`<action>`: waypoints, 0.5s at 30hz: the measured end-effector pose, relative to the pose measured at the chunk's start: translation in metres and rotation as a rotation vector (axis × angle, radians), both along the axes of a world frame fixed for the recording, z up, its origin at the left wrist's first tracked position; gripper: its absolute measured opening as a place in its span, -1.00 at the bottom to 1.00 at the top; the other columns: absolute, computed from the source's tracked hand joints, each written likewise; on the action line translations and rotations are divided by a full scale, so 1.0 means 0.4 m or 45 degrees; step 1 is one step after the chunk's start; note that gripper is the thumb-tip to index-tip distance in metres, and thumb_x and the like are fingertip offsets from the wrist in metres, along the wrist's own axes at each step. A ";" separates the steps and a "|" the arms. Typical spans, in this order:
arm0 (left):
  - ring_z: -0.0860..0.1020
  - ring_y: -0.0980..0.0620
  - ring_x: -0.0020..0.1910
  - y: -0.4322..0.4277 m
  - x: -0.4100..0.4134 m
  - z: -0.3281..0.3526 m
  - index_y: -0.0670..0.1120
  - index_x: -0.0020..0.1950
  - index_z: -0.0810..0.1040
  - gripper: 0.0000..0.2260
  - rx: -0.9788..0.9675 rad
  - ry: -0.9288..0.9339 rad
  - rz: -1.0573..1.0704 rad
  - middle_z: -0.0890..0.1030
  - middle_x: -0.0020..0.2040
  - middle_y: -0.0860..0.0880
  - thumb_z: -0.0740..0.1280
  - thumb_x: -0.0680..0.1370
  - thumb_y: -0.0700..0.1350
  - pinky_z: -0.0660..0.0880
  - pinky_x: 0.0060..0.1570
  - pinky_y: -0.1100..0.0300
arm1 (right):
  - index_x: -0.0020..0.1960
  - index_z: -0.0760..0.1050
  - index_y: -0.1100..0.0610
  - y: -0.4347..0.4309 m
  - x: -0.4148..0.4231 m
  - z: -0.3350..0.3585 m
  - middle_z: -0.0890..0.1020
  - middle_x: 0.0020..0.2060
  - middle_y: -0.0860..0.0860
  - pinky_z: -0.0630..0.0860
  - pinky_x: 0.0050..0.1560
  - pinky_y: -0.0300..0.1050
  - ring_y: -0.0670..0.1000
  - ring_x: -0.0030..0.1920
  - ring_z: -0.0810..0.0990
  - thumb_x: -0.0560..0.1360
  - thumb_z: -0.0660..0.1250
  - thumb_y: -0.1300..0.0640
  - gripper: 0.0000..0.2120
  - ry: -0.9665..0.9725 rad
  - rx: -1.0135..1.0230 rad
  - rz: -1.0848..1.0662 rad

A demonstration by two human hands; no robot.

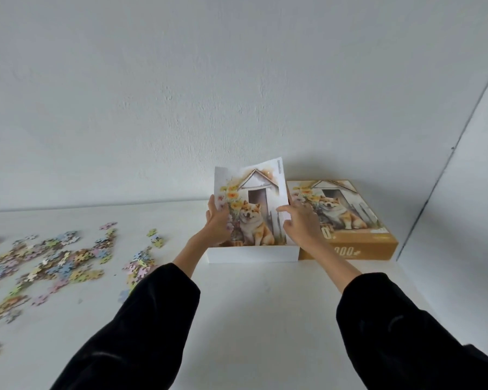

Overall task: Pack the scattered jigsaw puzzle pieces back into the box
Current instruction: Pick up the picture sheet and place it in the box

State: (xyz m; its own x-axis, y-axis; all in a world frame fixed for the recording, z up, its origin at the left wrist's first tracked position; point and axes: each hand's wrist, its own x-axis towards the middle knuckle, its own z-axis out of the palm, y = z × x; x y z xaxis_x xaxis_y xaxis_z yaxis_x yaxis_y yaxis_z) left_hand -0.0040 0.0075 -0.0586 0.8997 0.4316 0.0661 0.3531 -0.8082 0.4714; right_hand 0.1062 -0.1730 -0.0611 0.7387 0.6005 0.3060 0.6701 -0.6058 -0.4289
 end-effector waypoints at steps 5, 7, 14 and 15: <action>-0.27 -0.27 0.46 -0.009 0.019 -0.025 -0.16 0.44 0.12 -0.46 0.161 0.144 -0.027 -0.31 0.48 -0.23 0.18 0.47 -0.31 -0.10 0.44 -0.05 | 0.20 0.51 -0.01 0.007 -0.010 -0.025 0.35 0.19 0.06 0.24 0.25 0.03 0.14 0.27 0.23 0.49 0.27 0.10 -0.71 -0.113 -0.277 -0.064; -0.30 -0.26 0.46 -0.005 0.030 -0.039 -0.11 0.39 0.22 -0.49 0.228 0.178 -0.067 -0.26 0.49 -0.21 0.19 0.45 -0.30 -0.15 0.45 -0.10 | 0.15 0.54 0.00 0.014 -0.012 -0.022 0.31 0.24 0.08 0.22 0.26 0.05 0.16 0.30 0.21 0.48 0.27 0.07 -0.75 -0.150 -0.301 -0.077; -0.10 -0.22 0.47 0.022 0.086 -0.039 -0.10 0.38 0.29 -0.60 0.138 0.183 -0.176 -0.02 0.50 -0.16 0.19 0.53 -0.19 0.03 0.43 -0.14 | 0.37 0.33 0.07 0.052 0.025 -0.005 0.21 0.41 0.14 0.18 0.37 0.01 0.14 0.43 0.13 0.49 0.27 0.11 -0.55 -0.082 -0.403 0.088; -0.08 -0.21 0.47 0.028 0.097 -0.037 -0.10 0.38 0.28 -0.60 0.141 0.186 -0.167 -0.01 0.50 -0.15 0.19 0.54 -0.17 0.05 0.42 -0.14 | 0.40 0.28 0.08 0.063 0.030 0.001 0.21 0.41 0.14 0.24 0.34 0.00 0.14 0.43 0.13 0.50 0.27 0.12 -0.52 -0.056 -0.408 0.108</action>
